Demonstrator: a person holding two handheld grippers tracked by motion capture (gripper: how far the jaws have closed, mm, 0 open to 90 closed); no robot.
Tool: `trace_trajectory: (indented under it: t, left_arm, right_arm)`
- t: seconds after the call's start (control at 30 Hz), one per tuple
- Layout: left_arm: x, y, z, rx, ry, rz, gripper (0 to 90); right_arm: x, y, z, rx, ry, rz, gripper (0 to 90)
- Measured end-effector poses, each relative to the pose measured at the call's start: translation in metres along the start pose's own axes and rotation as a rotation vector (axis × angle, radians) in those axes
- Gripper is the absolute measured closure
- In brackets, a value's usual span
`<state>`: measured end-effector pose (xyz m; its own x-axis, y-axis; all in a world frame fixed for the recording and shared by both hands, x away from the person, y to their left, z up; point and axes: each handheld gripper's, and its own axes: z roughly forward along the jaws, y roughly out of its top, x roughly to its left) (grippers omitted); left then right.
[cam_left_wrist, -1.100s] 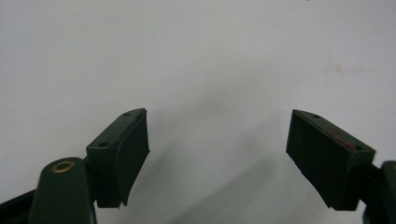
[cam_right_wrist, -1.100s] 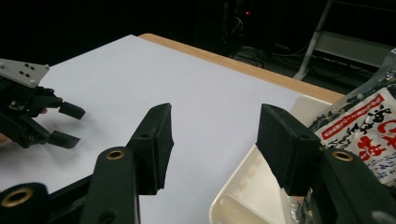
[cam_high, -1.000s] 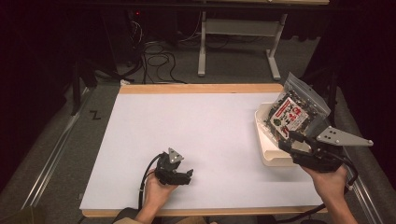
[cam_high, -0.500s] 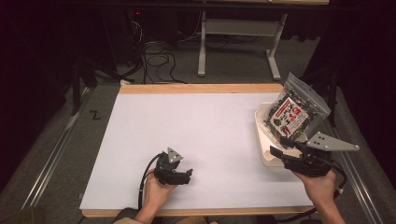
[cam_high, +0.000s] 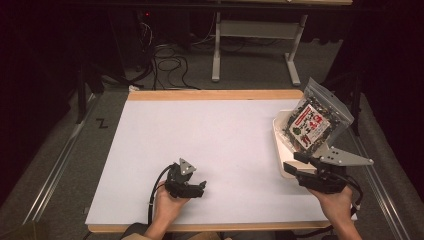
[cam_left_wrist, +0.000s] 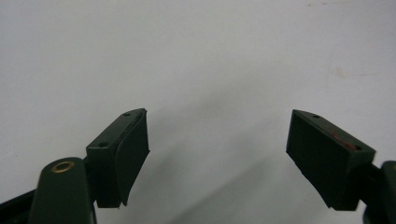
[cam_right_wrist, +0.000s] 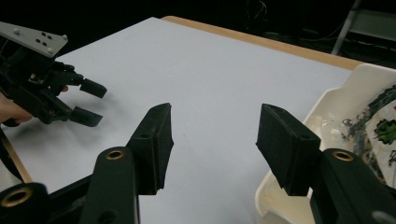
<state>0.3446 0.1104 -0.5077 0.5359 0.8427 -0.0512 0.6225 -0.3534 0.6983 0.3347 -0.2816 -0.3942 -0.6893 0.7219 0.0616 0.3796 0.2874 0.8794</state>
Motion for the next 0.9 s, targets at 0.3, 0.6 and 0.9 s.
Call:
trace_trajectory:
  t: [0.3,0.6,0.9]
  left_arm:
    - [0.0,0.0,-0.001,-0.003,0.002,0.003,21.7]
    - [0.0,0.0,-0.001,-0.008,0.001,-0.002,21.7]
    - [-0.001,0.0,-0.001,-0.006,-0.001,0.001,21.7]
  right_arm:
    - [0.006,-0.005,0.014,0.035,0.027,-0.026,45.3]
    - [0.008,-0.007,0.028,0.069,0.067,-0.004,49.2]
    - [0.01,-0.008,0.043,0.083,0.044,-0.003,44.5]
